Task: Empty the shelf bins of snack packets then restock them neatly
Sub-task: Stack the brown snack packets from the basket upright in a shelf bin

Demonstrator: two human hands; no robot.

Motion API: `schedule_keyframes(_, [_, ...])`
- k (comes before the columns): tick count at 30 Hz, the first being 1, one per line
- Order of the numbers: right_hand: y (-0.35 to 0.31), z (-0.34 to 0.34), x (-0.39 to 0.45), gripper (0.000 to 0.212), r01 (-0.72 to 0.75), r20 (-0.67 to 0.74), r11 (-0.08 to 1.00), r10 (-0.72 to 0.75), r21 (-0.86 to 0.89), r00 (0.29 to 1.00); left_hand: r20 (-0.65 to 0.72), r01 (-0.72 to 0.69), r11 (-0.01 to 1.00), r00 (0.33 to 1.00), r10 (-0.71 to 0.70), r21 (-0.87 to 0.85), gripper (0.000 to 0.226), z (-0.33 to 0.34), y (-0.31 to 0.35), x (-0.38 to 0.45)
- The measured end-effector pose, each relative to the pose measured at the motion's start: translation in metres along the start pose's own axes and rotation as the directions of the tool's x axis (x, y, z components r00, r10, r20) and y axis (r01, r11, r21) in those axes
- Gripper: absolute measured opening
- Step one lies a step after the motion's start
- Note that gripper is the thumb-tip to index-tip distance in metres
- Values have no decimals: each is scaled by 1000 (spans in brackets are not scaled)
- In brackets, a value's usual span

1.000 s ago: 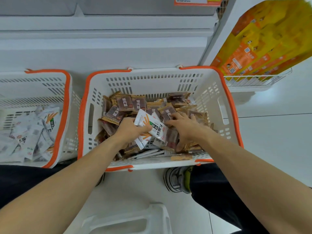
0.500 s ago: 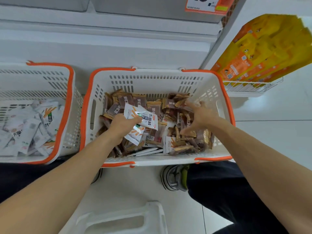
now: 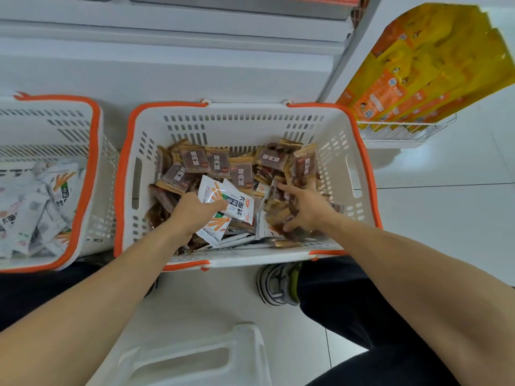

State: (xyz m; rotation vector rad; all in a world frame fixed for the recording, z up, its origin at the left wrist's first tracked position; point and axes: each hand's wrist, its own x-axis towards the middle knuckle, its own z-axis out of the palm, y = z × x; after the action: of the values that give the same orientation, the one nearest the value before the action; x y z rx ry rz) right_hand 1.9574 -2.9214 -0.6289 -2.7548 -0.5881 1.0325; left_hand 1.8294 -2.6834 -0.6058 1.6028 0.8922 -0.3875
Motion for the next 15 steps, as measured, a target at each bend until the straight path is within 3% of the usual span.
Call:
schedule_keyframes(5, [-13,-30,16,63,116,-323,968,-39,222,945,-3,-33,999,999,33,-10,14,0,5,-1])
schedule_keyframes(10, [-16,-62,17,93,7,-400,991,46,130,915,-38,-49,998,998,47,-40,10,-6,11,0])
schedule_keyframes(13, [-25,-63,2,54,55,-594,993,-108,-107,797,-52,-58,997,997,54,-59,12,-7,13,0])
schedule_keyframes(15, [-36,-53,-4,26,207,-433,976,-218,-73,875,-47,-53,997,998,50,-60,18,-6,13,-1])
